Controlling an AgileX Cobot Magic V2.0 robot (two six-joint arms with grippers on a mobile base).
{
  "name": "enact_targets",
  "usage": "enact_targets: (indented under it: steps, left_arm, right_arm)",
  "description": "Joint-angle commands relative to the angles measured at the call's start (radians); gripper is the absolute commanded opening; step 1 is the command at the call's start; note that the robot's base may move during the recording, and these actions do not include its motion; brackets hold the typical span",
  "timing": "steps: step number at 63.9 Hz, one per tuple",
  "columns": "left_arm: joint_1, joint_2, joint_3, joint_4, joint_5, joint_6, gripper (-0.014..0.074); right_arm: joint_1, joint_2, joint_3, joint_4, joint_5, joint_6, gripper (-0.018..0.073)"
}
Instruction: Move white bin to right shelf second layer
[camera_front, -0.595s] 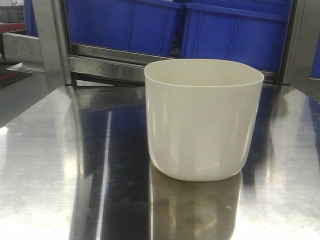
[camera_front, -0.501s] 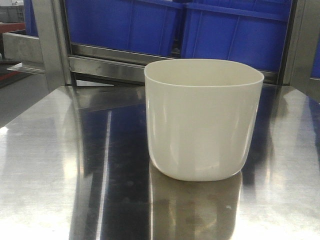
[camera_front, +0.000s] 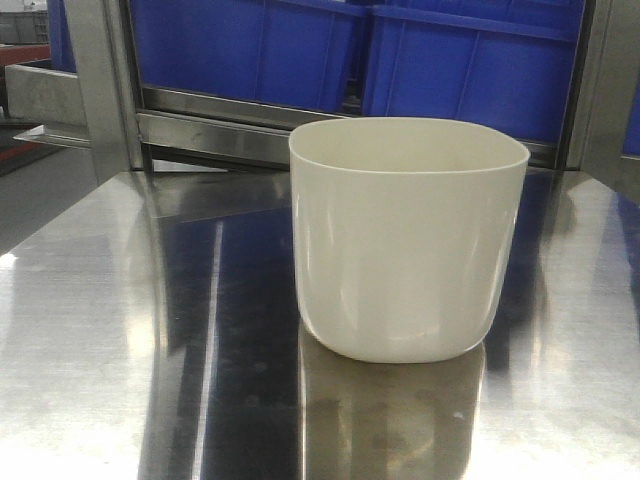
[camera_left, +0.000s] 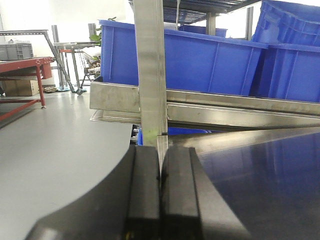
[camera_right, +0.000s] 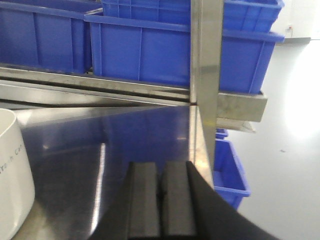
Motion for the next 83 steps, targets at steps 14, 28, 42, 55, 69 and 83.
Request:
enact_targets:
  steps: [14, 28, 42, 55, 69, 83]
  left_arm:
    - [0.000, -0.015, 0.033, -0.003, -0.083, -0.007, 0.0085]
    - [0.000, -0.015, 0.033, -0.003, -0.083, -0.007, 0.0085]
    - [0.000, -0.015, 0.033, -0.003, -0.083, -0.007, 0.0085]
    - [0.000, -0.015, 0.033, -0.003, -0.083, -0.007, 0.0085]
    - [0.000, -0.015, 0.033, -0.003, -0.083, -0.007, 0.0085]
    - [0.000, -0.015, 0.033, -0.003, -0.083, -0.007, 0.0085]
  right_arm:
    - [-0.005, 0.298, -0.242, -0.037, -0.007, -0.036, 0.0055]
    - [-0.004, 0.575, -0.378, -0.037, 0.006, -0.061, 0.0055]
    - [-0.004, 0.807, -0.554, 0.059, 0.228, -0.061, 0.0055]
    - [0.082, 1.007, -0.740, 0.086, 0.510, -0.057, 0.0056]
    - [0.224, 1.199, -0.965, 0.046, 0.778, 0.143, 0.0076]
    - [0.315, 1.317, -1.133, 0.013, 0.846, 0.265, 0.0390]
